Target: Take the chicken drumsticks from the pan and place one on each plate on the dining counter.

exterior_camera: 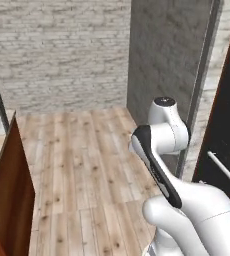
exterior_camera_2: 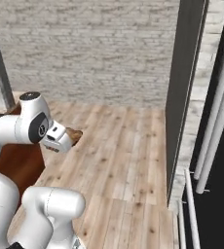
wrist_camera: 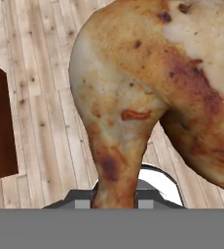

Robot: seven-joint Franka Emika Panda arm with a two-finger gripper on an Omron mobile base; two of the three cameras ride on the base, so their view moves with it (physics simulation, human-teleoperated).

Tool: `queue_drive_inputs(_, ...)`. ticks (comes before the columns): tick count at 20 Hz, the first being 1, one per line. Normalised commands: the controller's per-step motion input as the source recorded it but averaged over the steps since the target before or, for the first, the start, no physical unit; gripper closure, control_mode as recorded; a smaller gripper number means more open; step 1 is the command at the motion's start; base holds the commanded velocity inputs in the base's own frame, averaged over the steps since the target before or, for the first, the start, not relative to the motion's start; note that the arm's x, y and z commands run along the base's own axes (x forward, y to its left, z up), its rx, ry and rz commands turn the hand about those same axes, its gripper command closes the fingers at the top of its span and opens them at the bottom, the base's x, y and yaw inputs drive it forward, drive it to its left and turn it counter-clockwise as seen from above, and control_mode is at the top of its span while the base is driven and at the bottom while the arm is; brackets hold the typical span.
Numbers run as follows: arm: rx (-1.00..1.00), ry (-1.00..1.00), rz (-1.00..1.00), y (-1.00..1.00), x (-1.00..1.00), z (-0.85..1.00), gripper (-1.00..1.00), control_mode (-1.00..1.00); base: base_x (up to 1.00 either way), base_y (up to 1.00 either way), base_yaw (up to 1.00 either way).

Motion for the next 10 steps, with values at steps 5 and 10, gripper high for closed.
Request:
queue_drive_inputs(5, 0.0, 0.0, 0.0, 0.0, 0.0, 0.0, 1.0, 1.0, 1.0, -0.1, 0.17)
queue_drive_inputs(10, 0.0, 0.0, 0.0, 0.0, 0.0, 0.0, 1.0, 1.0, 1.0, -0.19, 0.11)
